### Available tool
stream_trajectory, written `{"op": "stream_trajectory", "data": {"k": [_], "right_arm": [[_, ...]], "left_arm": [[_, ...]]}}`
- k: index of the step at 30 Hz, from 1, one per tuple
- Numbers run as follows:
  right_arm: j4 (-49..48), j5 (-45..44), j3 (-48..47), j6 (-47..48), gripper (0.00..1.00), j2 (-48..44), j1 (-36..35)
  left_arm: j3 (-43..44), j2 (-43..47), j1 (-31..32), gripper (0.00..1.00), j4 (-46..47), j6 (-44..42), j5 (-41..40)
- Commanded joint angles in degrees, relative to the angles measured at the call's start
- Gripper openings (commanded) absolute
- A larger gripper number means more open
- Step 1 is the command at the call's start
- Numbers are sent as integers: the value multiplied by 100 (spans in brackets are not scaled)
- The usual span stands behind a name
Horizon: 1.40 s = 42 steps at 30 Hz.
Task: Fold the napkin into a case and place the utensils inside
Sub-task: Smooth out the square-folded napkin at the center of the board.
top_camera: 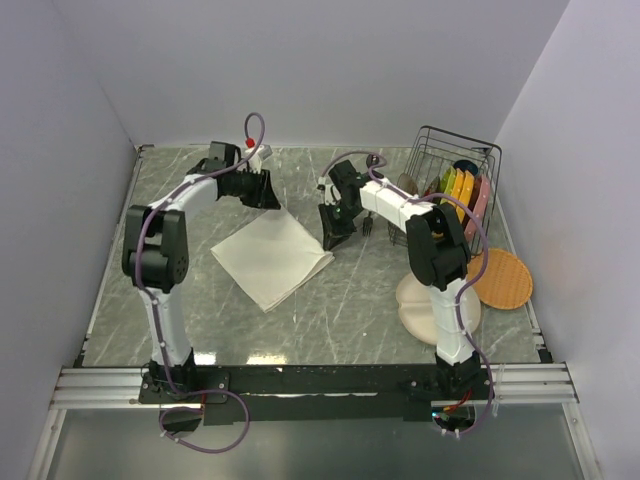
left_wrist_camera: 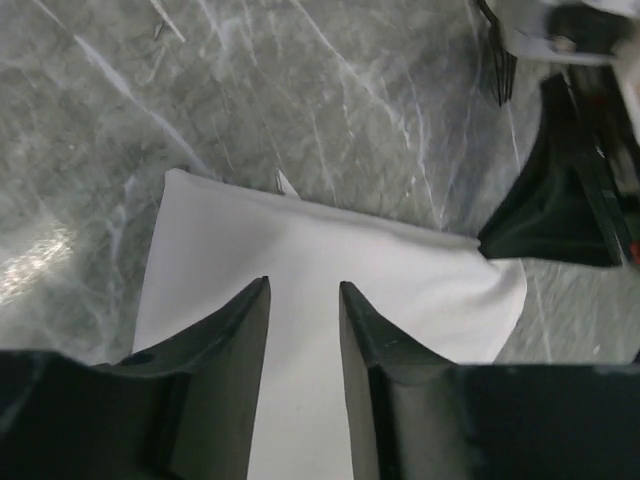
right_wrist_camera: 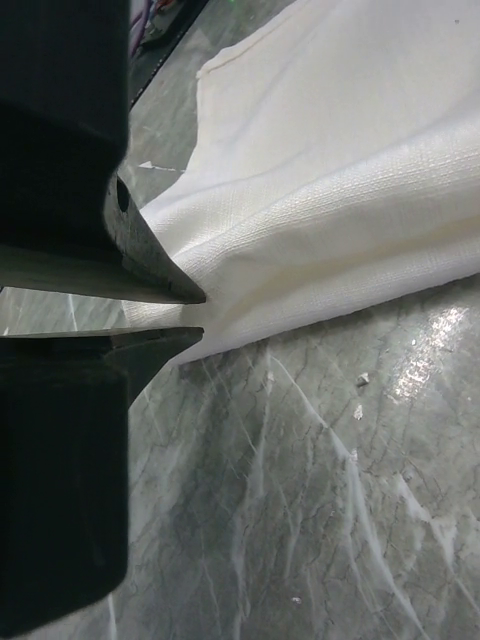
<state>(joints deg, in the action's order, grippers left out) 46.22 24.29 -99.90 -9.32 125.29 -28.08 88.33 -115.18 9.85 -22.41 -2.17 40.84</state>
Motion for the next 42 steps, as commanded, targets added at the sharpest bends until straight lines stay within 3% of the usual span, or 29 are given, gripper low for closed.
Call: {"op": "stream_trajectory", "data": {"k": [1,4,10,12,14,16,18,19,24,26,27,30,31,33,36,37,38,42], "right_arm": [[-131,-73,67,97,15,-172,39],[-174,-284,49,159,7,3,39],[-148,-820,93,361,6,144,39],[-35,-874,50,484,6,100,39],[62,-839,-151,571,9,-39,48],[186,-699,-337,633,26,-206,83],[177,-436,-592,695,46,-566,162],[125,-339,-662,712,51,-707,179],[-926,110,-734,748,88,-1612,224],[-1455,49,-445,696,94,-1937,215],[-2136,-12,-269,590,100,-2043,206],[-3037,136,216,-173,100,-2027,232],[-2987,816,-97,-454,100,-1887,302],[-2734,1819,-476,-806,100,-1247,364],[-2302,2184,-769,-1256,100,-717,224],[-2414,2237,-316,-1465,100,-726,180],[-2633,2325,-7,-1633,100,-856,127],[-3434,2598,980,-2099,100,-990,-57]], "left_arm": [[395,-540,-9,36,571,946,197],[719,-1093,-53,33,511,1096,12],[1221,-1859,-342,23,124,1386,-366],[1239,-1886,-413,23,53,1369,-323],[1160,-1781,-484,32,96,1316,-113],[888,-1404,-519,48,393,1246,273],[564,-835,-536,55,658,1228,564],[466,-605,-554,61,772,1228,670],[-315,1238,-598,80,1125,475,110],[-527,1768,-598,96,1195,-139,-328],[-745,2223,-598,99,1291,-282,-418],[-1335,2858,-598,99,1903,-565,-393],[-1493,2965,-598,99,2116,-539,-366],[-2012,3053,-598,99,3053,30,-209],[-1453,2355,-598,99,2604,1146,377],[-1259,2098,-598,99,2271,1462,537],[-1136,1852,-589,99,2329,2301,765],[-1678,1051,-476,99,4049,4284,1145]]}}
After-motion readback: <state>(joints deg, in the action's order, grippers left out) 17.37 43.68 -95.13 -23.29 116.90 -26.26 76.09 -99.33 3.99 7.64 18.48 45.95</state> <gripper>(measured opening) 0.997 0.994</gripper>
